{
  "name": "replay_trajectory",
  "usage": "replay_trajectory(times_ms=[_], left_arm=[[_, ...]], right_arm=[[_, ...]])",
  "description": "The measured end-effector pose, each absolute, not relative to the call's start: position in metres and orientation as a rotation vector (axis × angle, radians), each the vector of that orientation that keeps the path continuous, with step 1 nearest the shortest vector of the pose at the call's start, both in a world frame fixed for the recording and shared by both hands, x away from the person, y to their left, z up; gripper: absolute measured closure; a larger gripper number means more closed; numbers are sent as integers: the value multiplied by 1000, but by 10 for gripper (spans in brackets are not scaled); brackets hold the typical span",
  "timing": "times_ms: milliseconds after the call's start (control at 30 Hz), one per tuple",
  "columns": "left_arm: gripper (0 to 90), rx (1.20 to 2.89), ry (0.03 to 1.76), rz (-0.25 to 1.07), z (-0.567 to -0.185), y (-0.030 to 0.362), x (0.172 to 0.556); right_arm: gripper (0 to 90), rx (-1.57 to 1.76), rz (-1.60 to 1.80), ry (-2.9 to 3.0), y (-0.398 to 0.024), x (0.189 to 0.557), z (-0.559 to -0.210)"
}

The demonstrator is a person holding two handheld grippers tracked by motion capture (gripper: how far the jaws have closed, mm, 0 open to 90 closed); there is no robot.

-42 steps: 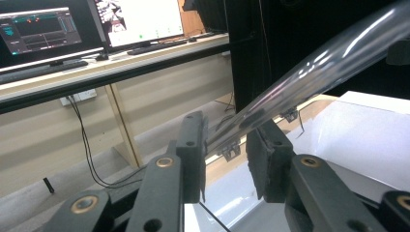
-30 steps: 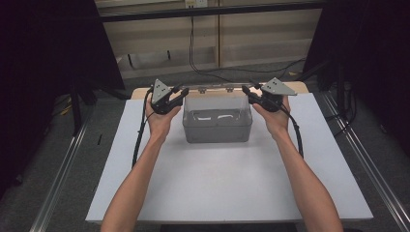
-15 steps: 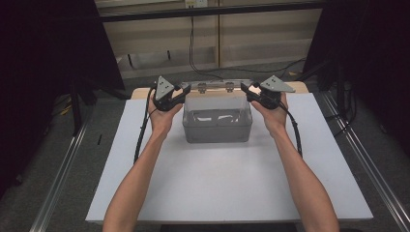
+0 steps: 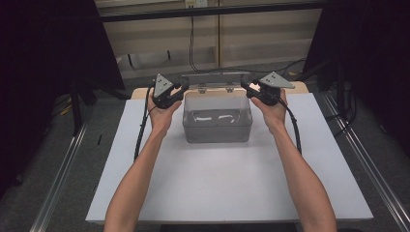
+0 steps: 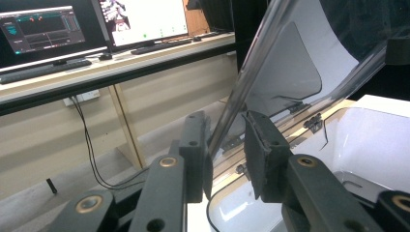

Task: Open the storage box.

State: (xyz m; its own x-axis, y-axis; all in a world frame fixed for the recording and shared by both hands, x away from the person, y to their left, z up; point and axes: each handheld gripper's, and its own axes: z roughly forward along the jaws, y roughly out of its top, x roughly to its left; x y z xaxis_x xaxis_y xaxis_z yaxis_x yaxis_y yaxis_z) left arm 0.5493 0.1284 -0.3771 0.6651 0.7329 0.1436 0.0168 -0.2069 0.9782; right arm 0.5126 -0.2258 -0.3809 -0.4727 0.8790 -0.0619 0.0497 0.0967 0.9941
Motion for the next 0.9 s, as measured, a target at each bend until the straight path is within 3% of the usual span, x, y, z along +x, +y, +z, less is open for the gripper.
replay_trajectory(times_ms=[900], left_arm=[[739,1670,630,716,-373,128,565]], right_arm=[[670,975,1480,1662,-234,531,-394]])
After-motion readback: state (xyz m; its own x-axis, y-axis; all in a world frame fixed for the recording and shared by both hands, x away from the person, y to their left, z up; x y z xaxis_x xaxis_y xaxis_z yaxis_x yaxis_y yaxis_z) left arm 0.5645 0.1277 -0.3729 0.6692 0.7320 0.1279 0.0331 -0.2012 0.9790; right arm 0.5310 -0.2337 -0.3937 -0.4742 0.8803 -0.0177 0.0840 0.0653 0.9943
